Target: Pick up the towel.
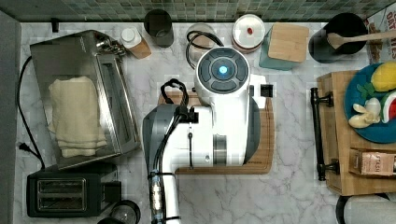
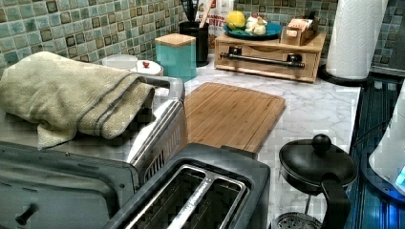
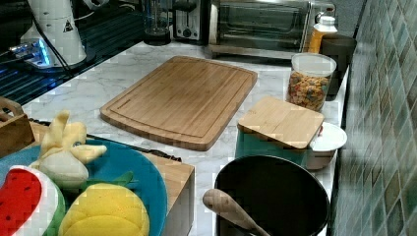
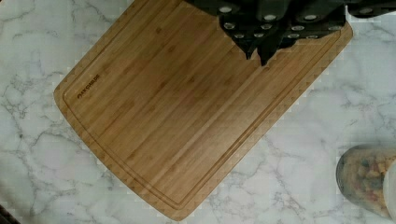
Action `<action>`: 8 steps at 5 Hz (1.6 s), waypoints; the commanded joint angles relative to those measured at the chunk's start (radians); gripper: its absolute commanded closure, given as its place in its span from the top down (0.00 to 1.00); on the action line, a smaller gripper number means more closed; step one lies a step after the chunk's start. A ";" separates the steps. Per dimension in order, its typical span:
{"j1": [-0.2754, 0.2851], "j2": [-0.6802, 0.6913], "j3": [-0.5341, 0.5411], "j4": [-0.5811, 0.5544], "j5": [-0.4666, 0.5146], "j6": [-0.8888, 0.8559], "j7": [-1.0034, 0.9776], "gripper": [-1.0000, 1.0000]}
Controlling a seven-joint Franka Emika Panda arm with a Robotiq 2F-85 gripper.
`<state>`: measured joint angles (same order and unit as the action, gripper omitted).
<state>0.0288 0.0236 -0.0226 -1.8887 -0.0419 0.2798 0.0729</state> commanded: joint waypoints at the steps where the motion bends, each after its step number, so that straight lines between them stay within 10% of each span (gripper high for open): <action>1: 0.017 -0.102 0.101 -0.109 0.069 0.254 -0.214 0.00; 4: 0.110 -0.159 0.104 -0.124 0.341 0.388 -0.454 0.00; 5: 0.113 -0.149 0.133 -0.110 0.407 0.379 -0.538 1.00; 8: 0.182 -0.135 0.170 -0.149 0.694 0.348 -0.858 1.00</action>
<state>0.1757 -0.0712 0.1224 -2.0664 0.5693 0.6323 -0.6792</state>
